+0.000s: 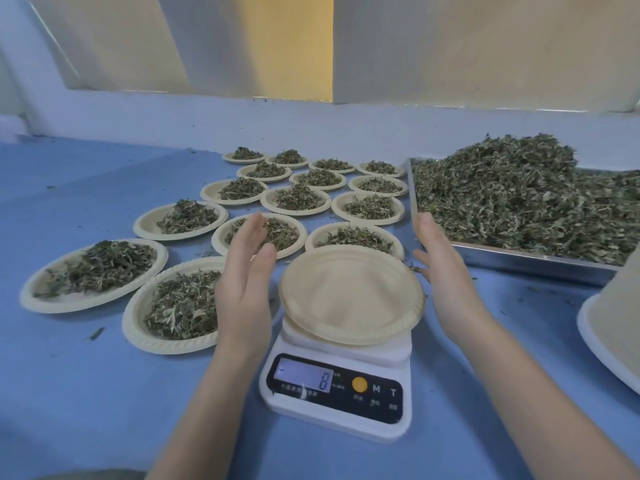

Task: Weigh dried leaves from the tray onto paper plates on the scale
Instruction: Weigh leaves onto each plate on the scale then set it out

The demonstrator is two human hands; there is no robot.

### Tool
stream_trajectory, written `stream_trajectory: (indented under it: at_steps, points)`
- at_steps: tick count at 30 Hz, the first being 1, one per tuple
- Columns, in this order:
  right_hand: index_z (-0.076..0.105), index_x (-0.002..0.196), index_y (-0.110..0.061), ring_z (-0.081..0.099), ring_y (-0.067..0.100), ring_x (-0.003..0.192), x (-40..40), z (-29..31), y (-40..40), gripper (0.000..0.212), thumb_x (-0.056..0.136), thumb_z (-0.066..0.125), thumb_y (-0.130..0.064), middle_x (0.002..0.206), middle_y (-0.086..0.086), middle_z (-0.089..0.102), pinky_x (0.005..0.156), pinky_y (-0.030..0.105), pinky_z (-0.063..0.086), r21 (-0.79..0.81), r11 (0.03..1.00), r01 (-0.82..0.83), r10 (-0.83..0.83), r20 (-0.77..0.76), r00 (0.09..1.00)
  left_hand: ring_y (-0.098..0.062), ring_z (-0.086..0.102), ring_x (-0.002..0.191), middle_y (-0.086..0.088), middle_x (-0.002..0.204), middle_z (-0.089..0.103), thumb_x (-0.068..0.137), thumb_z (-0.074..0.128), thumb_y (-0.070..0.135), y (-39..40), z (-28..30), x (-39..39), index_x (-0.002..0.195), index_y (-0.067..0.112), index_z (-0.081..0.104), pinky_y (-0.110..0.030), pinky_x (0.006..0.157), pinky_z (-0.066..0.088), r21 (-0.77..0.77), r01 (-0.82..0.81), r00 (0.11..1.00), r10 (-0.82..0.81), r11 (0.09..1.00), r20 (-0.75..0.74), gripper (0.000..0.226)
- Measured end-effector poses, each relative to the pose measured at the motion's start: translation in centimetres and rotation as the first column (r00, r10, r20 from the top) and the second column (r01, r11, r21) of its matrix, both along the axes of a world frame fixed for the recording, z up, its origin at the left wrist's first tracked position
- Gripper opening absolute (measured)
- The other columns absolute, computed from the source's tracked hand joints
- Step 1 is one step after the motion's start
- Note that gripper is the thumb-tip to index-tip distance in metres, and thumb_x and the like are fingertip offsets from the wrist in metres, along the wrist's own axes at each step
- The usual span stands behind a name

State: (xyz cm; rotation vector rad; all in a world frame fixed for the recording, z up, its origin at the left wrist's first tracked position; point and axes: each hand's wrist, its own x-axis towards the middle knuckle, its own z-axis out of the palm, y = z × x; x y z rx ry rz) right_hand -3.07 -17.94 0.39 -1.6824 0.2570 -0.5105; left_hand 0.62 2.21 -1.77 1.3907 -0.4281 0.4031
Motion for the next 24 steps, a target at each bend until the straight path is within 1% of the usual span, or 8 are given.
stream_trajectory:
  at_steps: [3, 7, 10, 16, 18, 20, 22, 24]
  points:
    - [0.036, 0.14, -0.047, 0.035, 0.003, 0.135, 0.0, 0.1, 0.2, 0.075, 0.071, 0.036, -0.077, 0.134, -0.035, 0.037, 0.117, 0.041, 0.021, 0.018, 1.0, -0.013, 0.013, 0.022, 1.0, -0.003, 0.047, 0.127, 0.014, 0.135, 0.053, 0.086, 0.045, 0.048, 0.3, -0.3, -0.4, 0.127, 0.039, 0.046, -0.04, 0.108, 0.038, 0.032, -0.03, 0.999, 0.029, 0.999, 0.038, 0.042]
    - [0.036, 0.139, -0.05, 0.034, 0.0, 0.135, -0.1, 0.1, 0.5, 0.083, 0.063, 0.037, -0.083, 0.131, -0.038, 0.035, 0.117, 0.038, 0.02, 0.006, 0.999, -0.038, 0.038, 0.037, 0.999, -0.008, 0.047, 0.129, 0.014, 0.135, 0.051, 0.084, 0.042, 0.049, 0.5, -0.4, -0.6, 0.127, 0.037, 0.045, -0.045, 0.109, 0.037, 0.019, -0.01, 0.998, 0.008, 1.0, 0.063, 0.045]
    - [0.037, 0.139, -0.05, 0.033, -0.002, 0.135, -0.3, -0.1, 0.5, 0.081, 0.064, 0.034, -0.083, 0.128, -0.04, 0.036, 0.116, 0.037, 0.02, -0.029, 0.999, -0.045, 0.046, 0.039, 0.998, -0.009, 0.047, 0.129, 0.011, 0.136, 0.051, 0.083, 0.042, 0.049, 0.4, -0.5, -0.5, 0.127, 0.034, 0.046, -0.045, 0.109, 0.036, 0.011, 0.013, 0.998, -0.014, 1.0, 0.065, 0.047]
    - [0.039, 0.139, -0.049, 0.034, -0.001, 0.134, -0.5, 0.2, 0.8, 0.077, 0.069, 0.033, -0.081, 0.108, -0.053, 0.032, 0.116, 0.037, 0.022, -0.073, 0.996, -0.059, 0.061, 0.034, 0.998, -0.011, 0.048, 0.128, 0.008, 0.136, 0.052, 0.083, 0.042, 0.049, 0.5, -0.8, -0.3, 0.128, 0.032, 0.047, -0.047, 0.108, 0.037, 0.024, 0.029, 0.997, -0.031, 0.999, 0.065, 0.049]
    - [0.04, 0.139, -0.047, 0.034, -0.005, 0.132, -0.7, 0.1, 0.8, 0.072, 0.075, 0.037, -0.079, 0.117, -0.046, 0.036, 0.116, 0.034, 0.022, -0.084, 0.994, -0.075, 0.079, 0.045, 0.996, -0.011, 0.048, 0.128, 0.009, 0.136, 0.052, 0.084, 0.042, 0.049, 0.5, -0.8, -0.3, 0.127, 0.034, 0.047, -0.048, 0.108, 0.037, 0.046, 0.033, 0.997, -0.036, 0.998, 0.072, 0.047]
    - [0.037, 0.141, -0.046, 0.031, -0.009, 0.129, -1.1, 0.3, 0.6, 0.075, 0.074, 0.047, -0.078, 0.132, -0.035, 0.036, 0.115, 0.03, 0.022, -0.128, 0.985, -0.12, 0.124, 0.028, 0.992, -0.011, 0.047, 0.128, 0.009, 0.136, 0.052, 0.084, 0.042, 0.049, 0.4, -0.8, -0.3, 0.127, 0.035, 0.047, -0.049, 0.107, 0.037, 0.065, 0.037, 0.996, -0.042, 0.997, 0.075, 0.046]
    - [0.023, 0.145, -0.05, 0.023, -0.008, 0.133, -1.9, 0.9, -0.2, 0.095, 0.063, 0.062, -0.078, 0.148, -0.03, 0.024, 0.108, 0.028, 0.023, -0.193, 0.951, -0.24, 0.225, -0.097, 0.97, -0.011, 0.047, 0.129, 0.009, 0.137, 0.052, 0.085, 0.042, 0.049, 0.4, -0.9, -0.3, 0.128, 0.035, 0.047, -0.049, 0.107, 0.037, 0.077, 0.036, 0.996, -0.042, 0.996, 0.082, 0.046]
    - [0.004, 0.145, -0.055, 0.014, -0.01, 0.134, -3.4, 1.0, -1.3, 0.122, 0.046, 0.073, -0.073, 0.152, -0.032, 0.007, 0.101, 0.025, 0.02, -0.223, 0.908, -0.354, 0.295, -0.256, 0.92, -0.011, 0.047, 0.128, 0.007, 0.137, 0.052, 0.084, 0.042, 0.049, 0.4, -0.9, -0.3, 0.129, 0.034, 0.046, -0.049, 0.107, 0.037, 0.079, 0.038, 0.995, -0.045, 0.996, 0.084, 0.047]
